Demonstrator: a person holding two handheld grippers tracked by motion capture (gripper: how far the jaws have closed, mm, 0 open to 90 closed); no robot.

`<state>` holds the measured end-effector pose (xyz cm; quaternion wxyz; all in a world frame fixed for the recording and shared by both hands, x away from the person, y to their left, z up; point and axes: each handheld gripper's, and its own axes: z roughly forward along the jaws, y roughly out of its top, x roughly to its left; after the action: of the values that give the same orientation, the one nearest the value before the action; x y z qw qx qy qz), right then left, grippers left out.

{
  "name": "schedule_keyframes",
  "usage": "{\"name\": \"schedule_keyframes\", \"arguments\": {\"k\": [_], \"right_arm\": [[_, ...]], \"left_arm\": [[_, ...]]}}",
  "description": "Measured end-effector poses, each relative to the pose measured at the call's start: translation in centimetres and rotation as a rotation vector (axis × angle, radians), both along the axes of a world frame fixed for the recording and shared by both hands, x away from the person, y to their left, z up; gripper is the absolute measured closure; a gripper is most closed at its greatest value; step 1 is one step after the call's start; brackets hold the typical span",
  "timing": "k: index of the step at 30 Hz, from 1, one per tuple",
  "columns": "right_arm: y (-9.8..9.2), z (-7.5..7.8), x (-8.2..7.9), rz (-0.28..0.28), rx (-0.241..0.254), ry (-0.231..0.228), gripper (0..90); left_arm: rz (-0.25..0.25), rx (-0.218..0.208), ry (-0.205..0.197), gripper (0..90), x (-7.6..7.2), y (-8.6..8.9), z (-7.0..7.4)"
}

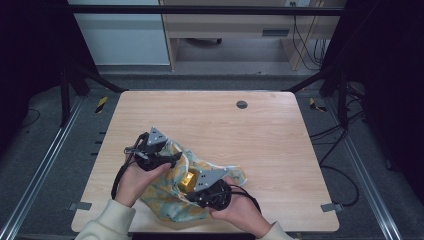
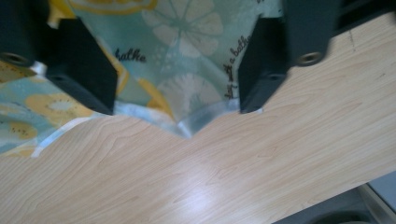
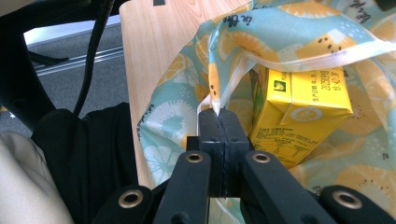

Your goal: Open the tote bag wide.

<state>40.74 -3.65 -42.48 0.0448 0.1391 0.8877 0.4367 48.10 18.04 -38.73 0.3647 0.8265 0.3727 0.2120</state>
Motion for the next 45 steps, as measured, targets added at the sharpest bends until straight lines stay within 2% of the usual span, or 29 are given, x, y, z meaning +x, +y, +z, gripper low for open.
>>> {"name": "schedule_keyframes", "arguments": {"k": [1, 4, 5, 6, 9, 13, 14, 15, 17, 18, 21, 28, 31, 36, 41, 45], "right_arm": [[0.0, 0.0, 0.0, 0.0, 0.0, 0.001, 90.0], [0.0, 0.0, 0.0, 0.0, 0.001, -0.002, 90.0], [0.1, -0.1, 0.0, 0.0, 0.001, -0.002, 90.0], [0.1, -0.1, 0.0, -0.002, -0.003, -0.002, 90.0], [0.0, -0.1, 0.0, -0.011, -0.008, -0.004, 90.0], [-0.2, -0.3, 0.1, -0.018, -0.003, -0.003, 89.4], [-0.3, -0.4, 0.1, -0.016, 0.003, 0.002, 88.2], [-0.4, -0.5, 0.2, -0.012, 0.004, 0.001, 87.9], [-0.6, -0.8, 0.2, -0.024, 0.005, 0.008, 87.6], [-0.7, -0.9, 0.3, -0.025, 0.005, 0.009, 87.5], [-0.8, -1.2, 0.3, -0.037, 0.006, 0.014, 86.8], [-0.9, -1.7, 0.3, -0.043, -0.009, 0.013, 82.4], [-1.1, -2.0, 0.2, -0.057, -0.008, 0.017, 78.1], [-1.4, -2.2, 0.1, -0.064, -0.011, 0.016, 75.4], [-1.6, -2.6, 0.2, -0.066, -0.034, 0.015, 75.5], [-1.8, -3.2, 0.4, -0.073, -0.05, 0.041, 74.6]], "left_arm": [[0.006, -0.008, -0.008, 44.0, -0.2, 0.1, -0.1], [-0.016, 0.005, -0.011, 67.1, -0.5, 0.5, -0.1], [-0.017, -0.008, -0.024, 74.2, -0.6, 0.7, 0.0], [-0.018, -0.023, -0.047, 78.9, -0.9, 1.0, 0.1], [-0.026, -0.017, -0.077, 88.8, -1.9, 1.9, 0.4], [-0.018, -0.052, -0.112, 89.9, -3.6, 3.3, 0.4], [-0.021, -0.084, -0.133, 89.9, -4.6, 4.1, 0.3], [-0.021, -0.084, -0.133, 90.0, -4.6, 4.1, 0.3], [-0.025, -0.109, -0.143, 90.0, -6.1, 4.9, -0.1], [-0.025, -0.109, -0.143, 90.0, -6.1, 4.9, -0.1], [-0.037, -0.12, -0.143, 90.0, -7.4, 5.6, -0.9], [-0.059, -0.139, -0.135, 90.0, -8.6, 6.3, -1.4], [-0.06, -0.128, -0.132, 90.0, -8.9, 6.5, -1.9], [-0.078, -0.113, -0.095, 90.0, -9.0, 7.1, -3.0], [-0.104, -0.039, -0.039, 90.0, -8.5, 7.2, -4.4], [-0.118, 0.022, 0.008, 90.0, -8.0, 6.8, -5.7]]}}
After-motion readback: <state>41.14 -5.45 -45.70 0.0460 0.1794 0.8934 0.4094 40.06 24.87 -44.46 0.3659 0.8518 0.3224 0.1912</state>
